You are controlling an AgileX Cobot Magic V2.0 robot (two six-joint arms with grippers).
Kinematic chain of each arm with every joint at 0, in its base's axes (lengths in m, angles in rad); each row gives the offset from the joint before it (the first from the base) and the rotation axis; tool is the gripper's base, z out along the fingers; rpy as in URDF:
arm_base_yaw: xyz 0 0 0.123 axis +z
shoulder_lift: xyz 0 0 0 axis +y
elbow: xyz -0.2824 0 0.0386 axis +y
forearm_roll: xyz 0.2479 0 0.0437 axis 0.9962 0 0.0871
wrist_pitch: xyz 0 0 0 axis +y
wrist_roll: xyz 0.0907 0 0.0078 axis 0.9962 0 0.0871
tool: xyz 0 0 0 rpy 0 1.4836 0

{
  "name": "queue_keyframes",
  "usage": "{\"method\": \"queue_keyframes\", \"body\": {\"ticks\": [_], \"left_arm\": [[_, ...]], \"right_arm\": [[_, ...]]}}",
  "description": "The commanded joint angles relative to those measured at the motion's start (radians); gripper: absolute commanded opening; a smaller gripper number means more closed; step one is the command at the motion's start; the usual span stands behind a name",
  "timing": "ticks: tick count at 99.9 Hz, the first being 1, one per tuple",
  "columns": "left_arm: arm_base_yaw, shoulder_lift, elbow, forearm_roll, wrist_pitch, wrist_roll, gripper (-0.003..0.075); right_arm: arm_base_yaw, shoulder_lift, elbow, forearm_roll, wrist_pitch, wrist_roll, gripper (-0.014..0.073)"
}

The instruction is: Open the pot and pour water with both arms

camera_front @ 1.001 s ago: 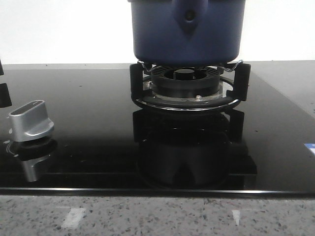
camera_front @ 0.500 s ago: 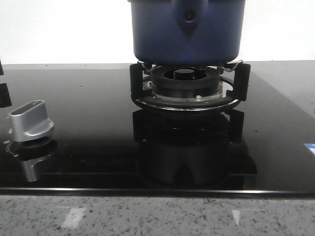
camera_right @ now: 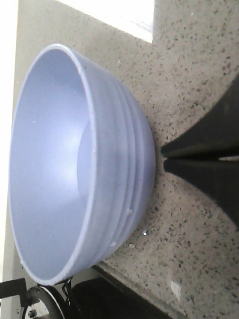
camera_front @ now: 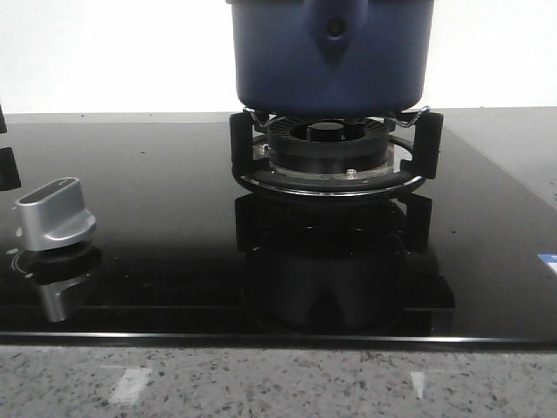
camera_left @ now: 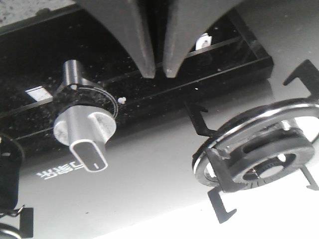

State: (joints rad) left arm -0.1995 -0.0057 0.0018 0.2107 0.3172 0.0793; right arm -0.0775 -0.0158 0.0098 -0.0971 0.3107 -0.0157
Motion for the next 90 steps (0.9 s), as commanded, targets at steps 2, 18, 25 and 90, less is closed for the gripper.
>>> {"method": "queue_keyframes", "body": {"ticks": [2, 18, 25, 90], "left_arm": [[-0.009, -0.026, 0.031, 0.009, -0.079, -0.006, -0.002], [-0.009, -0.026, 0.031, 0.009, -0.079, -0.006, -0.002], [-0.009, -0.026, 0.031, 0.009, -0.079, -0.006, -0.002], [-0.009, -0.026, 0.031, -0.042, -0.111, -0.006, -0.002]], "right_arm": [[0.002, -0.013, 0.026, -0.023, -0.087, -0.007, -0.0074], [0.002, -0.013, 0.026, -0.02, -0.097, -0.007, -0.0074], [0.002, -0.013, 0.026, -0.02, -0.108, -0.007, -0.0074], [0.002, -0.013, 0.026, 0.175, -0.2, -0.007, -0.0074]]}}
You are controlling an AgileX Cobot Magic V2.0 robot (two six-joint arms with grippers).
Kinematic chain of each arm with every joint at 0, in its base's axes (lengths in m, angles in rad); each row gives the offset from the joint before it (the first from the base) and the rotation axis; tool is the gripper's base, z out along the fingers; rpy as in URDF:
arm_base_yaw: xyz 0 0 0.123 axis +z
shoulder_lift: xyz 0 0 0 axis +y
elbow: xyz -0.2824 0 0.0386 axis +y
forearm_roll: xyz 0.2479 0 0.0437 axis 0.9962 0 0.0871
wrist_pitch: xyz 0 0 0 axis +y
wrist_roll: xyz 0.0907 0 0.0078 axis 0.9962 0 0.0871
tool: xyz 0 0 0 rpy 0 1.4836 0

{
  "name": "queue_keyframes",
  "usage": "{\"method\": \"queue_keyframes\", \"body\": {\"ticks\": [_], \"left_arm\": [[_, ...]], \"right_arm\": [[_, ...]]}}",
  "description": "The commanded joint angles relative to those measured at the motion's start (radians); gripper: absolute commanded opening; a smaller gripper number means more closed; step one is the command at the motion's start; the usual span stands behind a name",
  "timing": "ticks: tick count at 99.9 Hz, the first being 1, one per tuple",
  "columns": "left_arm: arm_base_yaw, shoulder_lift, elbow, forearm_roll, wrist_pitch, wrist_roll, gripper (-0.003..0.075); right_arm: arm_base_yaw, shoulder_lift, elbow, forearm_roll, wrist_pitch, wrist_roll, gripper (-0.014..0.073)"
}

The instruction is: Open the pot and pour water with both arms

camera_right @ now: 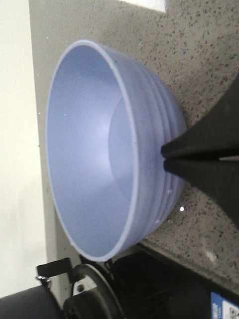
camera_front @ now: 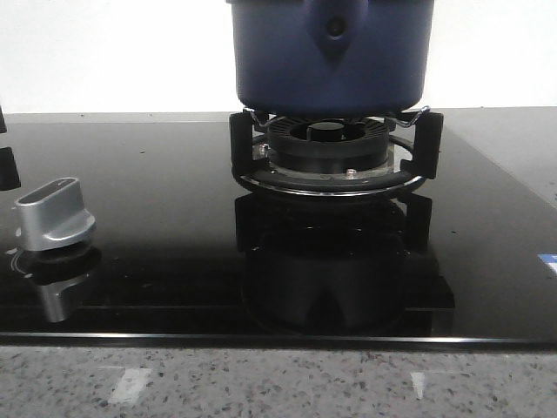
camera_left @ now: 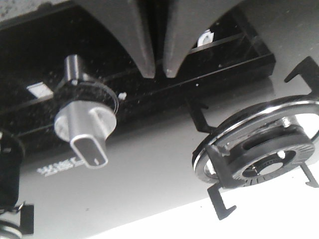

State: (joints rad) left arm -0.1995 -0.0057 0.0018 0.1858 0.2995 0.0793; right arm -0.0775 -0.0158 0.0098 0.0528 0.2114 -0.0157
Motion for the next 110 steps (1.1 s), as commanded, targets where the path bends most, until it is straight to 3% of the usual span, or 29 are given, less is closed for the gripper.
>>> {"method": "queue_keyframes", "body": {"ticks": [1, 38, 42, 50, 59, 60, 61, 64, 76, 93, 110], "left_arm": [[-0.009, -0.026, 0.031, -0.017, -0.095, -0.006, -0.002], [-0.009, -0.026, 0.031, -0.056, -0.145, -0.006, -0.002], [-0.009, -0.026, 0.031, -0.128, -0.168, -0.006, -0.002], [-0.009, -0.026, 0.031, -0.341, -0.23, -0.006, -0.002], [-0.009, -0.026, 0.031, -0.439, -0.307, -0.006, -0.002], [-0.009, -0.026, 0.031, -0.701, -0.433, -0.006, -0.002], [-0.009, -0.026, 0.017, -0.838, -0.427, -0.006, -0.002], [-0.009, -0.026, 0.011, -0.845, -0.414, -0.006, -0.002], [-0.009, -0.011, -0.04, -0.834, -0.319, -0.004, -0.002], [-0.009, 0.071, -0.181, -0.734, -0.179, 0.011, -0.002], [-0.009, 0.2, -0.353, -0.704, -0.049, 0.222, -0.002]], "right_arm": [[0.002, -0.013, 0.026, 0.029, -0.102, -0.007, -0.0074], [0.002, -0.013, 0.026, 0.04, -0.211, -0.007, -0.0074], [0.002, -0.013, 0.026, 0.07, -0.25, -0.003, -0.0074], [0.002, -0.013, 0.026, 0.255, -0.312, 0.021, -0.0074], [0.002, -0.013, 0.026, 0.403, -0.336, 0.021, -0.0074], [0.002, -0.013, 0.024, 0.488, -0.419, 0.021, -0.0074], [0.002, -0.013, 0.013, 0.549, -0.426, 0.021, -0.0074], [0.002, -0.013, 0.004, 0.569, -0.424, 0.021, -0.0074], [0.002, -0.013, -0.066, 0.582, -0.336, 0.021, -0.0074], [0.002, 0.023, -0.222, 0.515, -0.071, 0.01, -0.0074], [0.002, 0.098, -0.372, 0.431, 0.113, -0.057, -0.0074]]}}
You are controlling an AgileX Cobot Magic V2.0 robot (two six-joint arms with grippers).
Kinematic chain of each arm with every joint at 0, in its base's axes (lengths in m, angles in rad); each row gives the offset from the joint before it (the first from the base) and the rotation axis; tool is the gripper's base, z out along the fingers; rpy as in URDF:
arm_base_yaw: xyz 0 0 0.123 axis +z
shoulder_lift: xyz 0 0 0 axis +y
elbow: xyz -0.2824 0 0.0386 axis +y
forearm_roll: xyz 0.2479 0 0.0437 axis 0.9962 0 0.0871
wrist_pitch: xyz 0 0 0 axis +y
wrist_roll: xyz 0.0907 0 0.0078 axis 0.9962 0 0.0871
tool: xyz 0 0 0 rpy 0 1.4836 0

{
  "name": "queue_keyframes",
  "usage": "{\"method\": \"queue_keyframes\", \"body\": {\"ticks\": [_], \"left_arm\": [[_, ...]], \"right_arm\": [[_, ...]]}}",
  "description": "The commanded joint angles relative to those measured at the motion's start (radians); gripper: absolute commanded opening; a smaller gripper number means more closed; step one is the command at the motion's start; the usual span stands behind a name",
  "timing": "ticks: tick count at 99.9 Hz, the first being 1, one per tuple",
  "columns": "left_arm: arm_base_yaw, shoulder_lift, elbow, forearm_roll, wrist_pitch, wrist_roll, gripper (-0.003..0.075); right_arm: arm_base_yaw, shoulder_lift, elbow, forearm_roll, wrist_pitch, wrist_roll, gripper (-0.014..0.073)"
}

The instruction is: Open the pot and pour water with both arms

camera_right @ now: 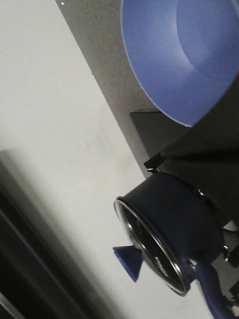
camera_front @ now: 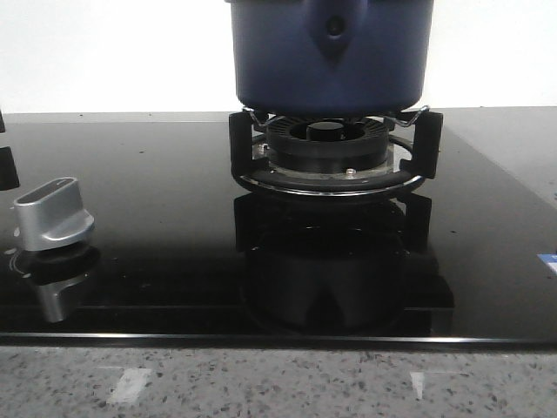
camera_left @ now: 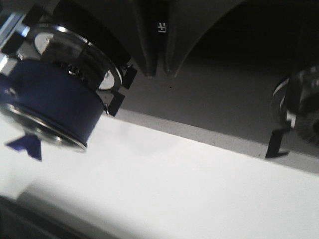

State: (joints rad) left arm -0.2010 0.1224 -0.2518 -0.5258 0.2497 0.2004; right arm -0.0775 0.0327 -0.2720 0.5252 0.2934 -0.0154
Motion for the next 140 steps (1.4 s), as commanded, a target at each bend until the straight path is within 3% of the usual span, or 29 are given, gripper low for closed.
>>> {"method": "queue_keyframes", "body": {"ticks": [1, 14, 35, 58, 68, 99, 111, 140], "left_arm": [[-0.008, 0.077, -0.105, 0.007, 0.009, 0.118, -0.002], [-0.008, 0.168, -0.194, 0.005, 0.066, 0.191, -0.002], [-0.018, 0.258, -0.251, -0.003, 0.086, 0.202, -0.002], [-0.112, 0.293, -0.257, -0.142, 0.104, 0.439, -0.0009], [-0.156, 0.316, -0.257, -0.171, 0.102, 0.479, 0.0043], [-0.254, 0.378, -0.262, -0.205, 0.074, 0.48, 0.0334], [-0.276, 0.399, -0.282, -0.205, 0.036, 0.48, 0.036], [-0.348, 0.571, -0.428, -0.208, 0.009, 0.547, 0.0365]], "right_arm": [[0.002, 0.056, -0.1, -0.046, 0.036, -0.062, -0.0074], [0.002, 0.102, -0.174, -0.104, 0.122, -0.149, -0.0074], [0.002, 0.13, -0.23, -0.168, 0.135, -0.15, -0.0074], [0.002, 0.135, -0.241, -0.196, 0.174, -0.15, -0.0071], [0.002, 0.135, -0.241, -0.196, 0.174, -0.15, -0.0027], [0.002, 0.135, -0.241, -0.196, 0.174, -0.15, 0.0216], [0.002, 0.135, -0.241, -0.196, 0.167, -0.15, 0.026], [0.002, 0.135, -0.241, -0.196, 0.159, -0.15, 0.026]]}}
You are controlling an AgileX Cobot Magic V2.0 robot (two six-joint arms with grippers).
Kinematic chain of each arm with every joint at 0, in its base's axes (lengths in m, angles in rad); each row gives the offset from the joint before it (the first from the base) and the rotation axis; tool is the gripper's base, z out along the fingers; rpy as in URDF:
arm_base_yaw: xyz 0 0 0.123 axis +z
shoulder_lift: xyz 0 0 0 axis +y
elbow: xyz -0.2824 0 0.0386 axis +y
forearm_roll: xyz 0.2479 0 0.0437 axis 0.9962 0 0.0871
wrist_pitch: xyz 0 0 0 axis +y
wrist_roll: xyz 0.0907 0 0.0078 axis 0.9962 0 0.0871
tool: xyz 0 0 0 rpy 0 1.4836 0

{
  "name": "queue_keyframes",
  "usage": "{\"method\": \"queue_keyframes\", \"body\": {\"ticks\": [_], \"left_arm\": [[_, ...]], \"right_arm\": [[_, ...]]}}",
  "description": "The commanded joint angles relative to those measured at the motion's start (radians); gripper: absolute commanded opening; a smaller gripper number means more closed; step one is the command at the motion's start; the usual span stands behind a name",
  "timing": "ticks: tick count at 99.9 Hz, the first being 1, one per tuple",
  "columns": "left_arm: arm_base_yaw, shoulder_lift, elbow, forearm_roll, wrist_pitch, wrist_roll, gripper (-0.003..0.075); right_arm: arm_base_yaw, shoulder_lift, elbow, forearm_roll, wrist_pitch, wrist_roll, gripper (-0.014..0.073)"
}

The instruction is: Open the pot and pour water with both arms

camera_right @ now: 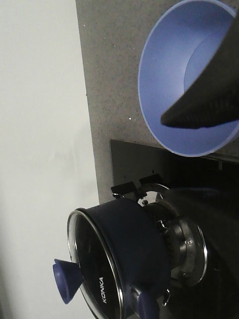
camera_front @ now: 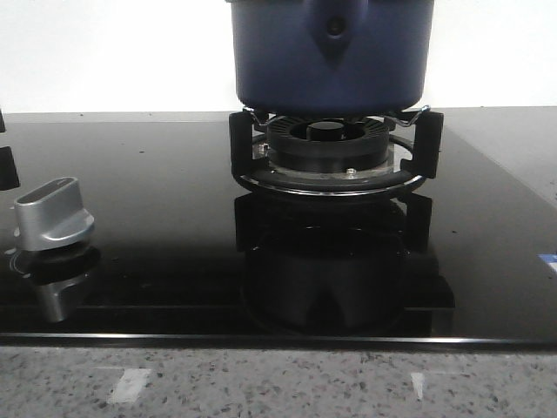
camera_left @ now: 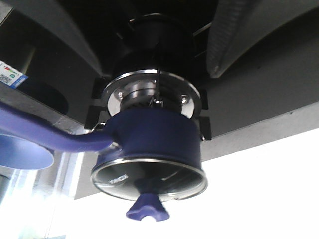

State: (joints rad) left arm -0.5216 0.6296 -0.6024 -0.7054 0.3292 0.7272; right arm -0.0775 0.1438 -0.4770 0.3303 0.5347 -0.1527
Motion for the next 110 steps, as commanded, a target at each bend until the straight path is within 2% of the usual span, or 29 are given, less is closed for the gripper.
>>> {"method": "queue_keyframes", "body": {"ticks": [1, 13, 21, 40, 48, 69, 88, 110], "left_arm": [[-0.03, 0.069, -0.082, -0.028, -0.076, 0.026, 0.037], [-0.089, 0.168, -0.139, -0.07, -0.175, 0.064, 0.0417], [-0.132, 0.232, -0.174, -0.07, -0.245, 0.069, 0.0422], [-0.249, 0.374, -0.27, -0.063, -0.296, 0.137, 0.0421], [-0.285, 0.429, -0.315, -0.063, -0.298, 0.157, 0.0421], [-0.3, 0.52, -0.418, -0.07, -0.282, 0.157, 0.0421], [-0.3, 0.526, -0.433, -0.07, -0.291, 0.159, 0.0421], [-0.3, 0.526, -0.433, -0.07, -0.301, 0.159, 0.0421]], "right_arm": [[0.002, 0.024, -0.036, -0.002, -0.082, -0.013, 0.026], [0.002, 0.024, -0.036, -0.002, -0.082, -0.013, 0.026], [0.002, 0.024, -0.036, -0.002, -0.08, -0.013, 0.0267], [0.002, 0.024, -0.036, -0.002, -0.07, -0.013, 0.0387], [0.002, 0.024, -0.036, -0.002, -0.054, -0.013, 0.041], [0.002, 0.035, -0.039, -0.002, 0.005, -0.013, 0.041], [0.002, 0.035, -0.039, -0.074, -0.063, -0.013, 0.041], [0.002, 0.035, -0.037, -0.074, -0.068, -0.013, 0.0409]]}}
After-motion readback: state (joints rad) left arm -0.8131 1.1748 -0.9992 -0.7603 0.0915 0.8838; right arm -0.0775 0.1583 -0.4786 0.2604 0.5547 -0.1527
